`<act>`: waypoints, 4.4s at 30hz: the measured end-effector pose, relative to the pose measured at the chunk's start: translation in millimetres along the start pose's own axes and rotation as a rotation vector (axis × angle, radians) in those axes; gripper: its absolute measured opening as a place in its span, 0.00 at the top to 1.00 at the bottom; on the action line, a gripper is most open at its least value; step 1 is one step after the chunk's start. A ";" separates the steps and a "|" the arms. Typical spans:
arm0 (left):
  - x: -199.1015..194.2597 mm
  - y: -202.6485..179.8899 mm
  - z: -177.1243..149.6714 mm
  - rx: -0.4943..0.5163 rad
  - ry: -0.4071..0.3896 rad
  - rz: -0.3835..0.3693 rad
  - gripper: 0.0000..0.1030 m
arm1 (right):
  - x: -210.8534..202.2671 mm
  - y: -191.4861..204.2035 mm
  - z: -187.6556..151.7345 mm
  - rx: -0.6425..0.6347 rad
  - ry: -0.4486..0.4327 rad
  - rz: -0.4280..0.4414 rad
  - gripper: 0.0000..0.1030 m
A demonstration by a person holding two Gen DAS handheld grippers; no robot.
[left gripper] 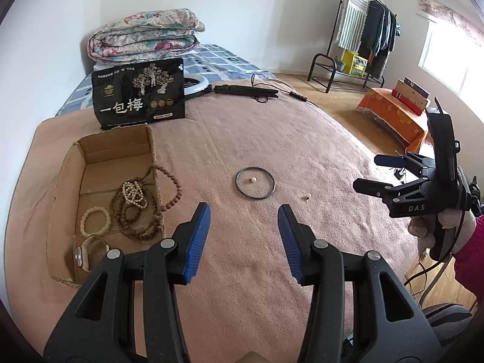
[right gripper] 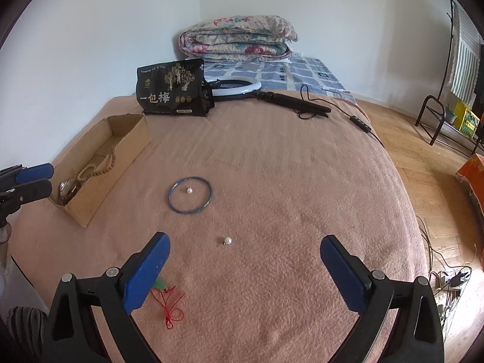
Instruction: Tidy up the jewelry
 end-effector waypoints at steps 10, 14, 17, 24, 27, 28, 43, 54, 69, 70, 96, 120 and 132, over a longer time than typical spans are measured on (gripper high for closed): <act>55.5 -31.9 13.1 0.007 0.070 -0.048 0.37 | 22.4 -1.1 -30.2 -0.055 0.063 0.073 0.18; 86.5 -41.2 17.6 -0.002 0.110 -0.052 0.29 | 31.0 -4.0 -36.0 -0.049 0.073 0.096 0.18; 110.0 -44.8 19.1 -0.005 0.139 -0.031 0.29 | 37.4 -8.1 -36.6 -0.037 0.076 0.109 0.19; 155.3 -40.5 21.3 -0.066 0.189 -0.004 0.29 | 48.0 -12.8 -36.8 -0.032 0.072 0.135 0.20; 169.0 -37.7 21.8 -0.084 0.202 0.008 0.29 | 52.7 -13.7 -35.3 -0.033 0.072 0.141 0.20; 172.5 -37.1 21.5 -0.087 0.204 0.010 0.29 | 54.4 -14.1 -35.1 -0.032 0.072 0.142 0.20; 203.2 -37.4 17.4 -0.039 0.218 0.081 0.23 | 75.9 -11.7 -30.1 -0.039 0.083 0.173 0.25; 209.0 -31.8 11.9 -0.037 0.204 0.107 0.22 | 89.4 -5.1 -25.2 -0.045 0.099 0.209 0.52; 206.7 -29.7 11.9 -0.037 0.194 0.103 0.32 | 100.7 0.5 -27.3 -0.060 0.131 0.211 0.86; 206.1 -29.8 12.0 -0.038 0.194 0.102 0.32 | 100.0 -1.0 -27.5 -0.053 0.130 0.212 0.90; 166.2 -26.1 21.3 -0.079 0.142 0.067 0.92 | 42.3 -13.5 -18.1 -0.021 0.038 0.163 0.91; 212.6 -48.8 37.9 -0.012 0.205 0.041 0.28 | 46.9 -33.1 -27.3 0.044 0.037 0.162 0.91; 240.2 -57.5 34.8 0.091 0.236 0.135 0.21 | 53.9 -37.7 -28.1 0.048 0.043 0.160 0.91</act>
Point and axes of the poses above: each gripper's, at about its wrist camera, not at the fingertips, and x roughly the way its jaws point, y to its left, z to its top, the point moved 2 cm from there along x, roughly the way its jaws point, and after that the axes turned 3 degrees about z, right-handed, at the moved point
